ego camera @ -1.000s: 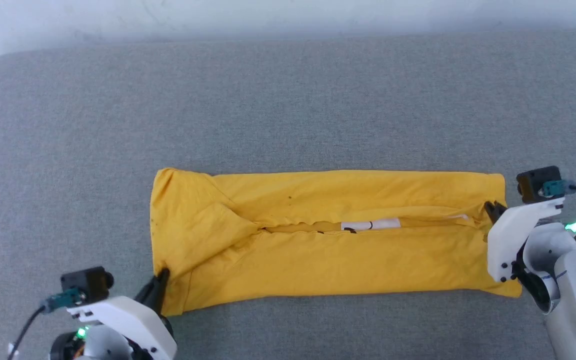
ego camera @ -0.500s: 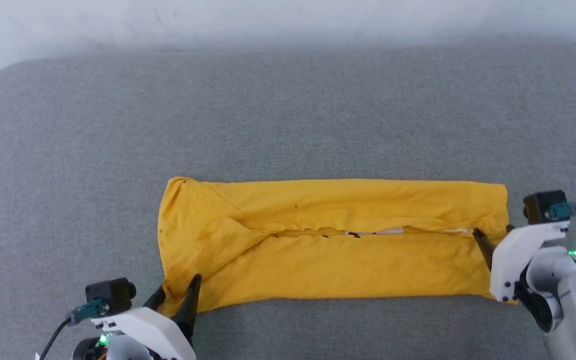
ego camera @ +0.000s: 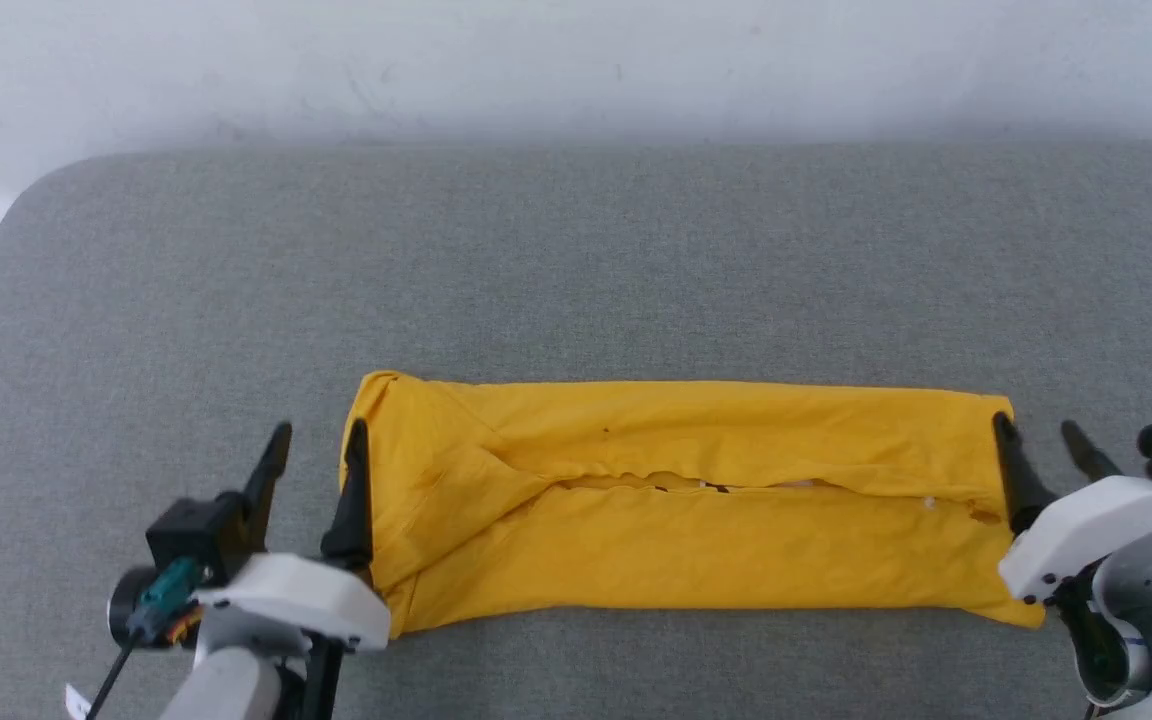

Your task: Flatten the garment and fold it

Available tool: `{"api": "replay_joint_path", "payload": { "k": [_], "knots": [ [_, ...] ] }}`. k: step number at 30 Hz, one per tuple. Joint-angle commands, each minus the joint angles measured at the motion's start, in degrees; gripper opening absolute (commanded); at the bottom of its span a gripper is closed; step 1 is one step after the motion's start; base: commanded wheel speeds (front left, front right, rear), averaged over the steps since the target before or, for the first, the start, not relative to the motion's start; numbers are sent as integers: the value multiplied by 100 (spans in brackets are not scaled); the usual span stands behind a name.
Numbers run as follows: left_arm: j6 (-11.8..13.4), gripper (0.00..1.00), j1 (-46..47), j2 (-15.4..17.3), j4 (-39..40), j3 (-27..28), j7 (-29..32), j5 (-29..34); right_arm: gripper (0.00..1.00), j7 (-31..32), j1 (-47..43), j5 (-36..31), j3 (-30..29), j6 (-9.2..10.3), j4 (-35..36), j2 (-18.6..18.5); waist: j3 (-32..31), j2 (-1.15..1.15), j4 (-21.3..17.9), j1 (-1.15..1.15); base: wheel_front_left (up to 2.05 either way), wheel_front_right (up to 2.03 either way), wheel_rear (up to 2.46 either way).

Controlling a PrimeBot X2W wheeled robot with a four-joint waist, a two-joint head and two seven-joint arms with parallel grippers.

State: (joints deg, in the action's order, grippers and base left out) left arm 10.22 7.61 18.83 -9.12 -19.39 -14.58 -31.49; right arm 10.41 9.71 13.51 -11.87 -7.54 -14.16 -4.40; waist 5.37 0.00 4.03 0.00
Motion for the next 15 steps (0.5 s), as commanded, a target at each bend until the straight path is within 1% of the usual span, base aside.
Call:
{"api": "replay_joint_path", "payload": {
  "k": [1, 4, 7, 11, 15],
  "knots": [
    [33, 100, 119, -42, -19, 50, -29, 107, 100, -55, -48, -27, -55, 5, 57, 37, -5, 0, 3, 0, 0, 0, 0],
    [-19, 100, 287, -178, 169, 299, -38, 589, 100, -159, 20, -69, -291, 5, 124, 120, 9, 0, -14, 0, 0, 0, 0],
    [-142, 100, 335, -315, 293, 576, -39, 1043, 100, -201, 203, -1, -495, 5, -21, 146, 36, 0, -41, 0, 0, 0, 0],
    [-334, 100, 280, -592, 296, 967, -40, 1355, 100, -62, 513, 109, -726, 5, -619, 150, 77, 0, -70, 0, 0, 0, 0],
    [-577, 100, 207, -836, 221, 1258, -40, 1576, 100, 410, 849, 3, -942, 5, -1376, 151, 125, 0, -65, 0, 0, 0, 0]
  ]
}}
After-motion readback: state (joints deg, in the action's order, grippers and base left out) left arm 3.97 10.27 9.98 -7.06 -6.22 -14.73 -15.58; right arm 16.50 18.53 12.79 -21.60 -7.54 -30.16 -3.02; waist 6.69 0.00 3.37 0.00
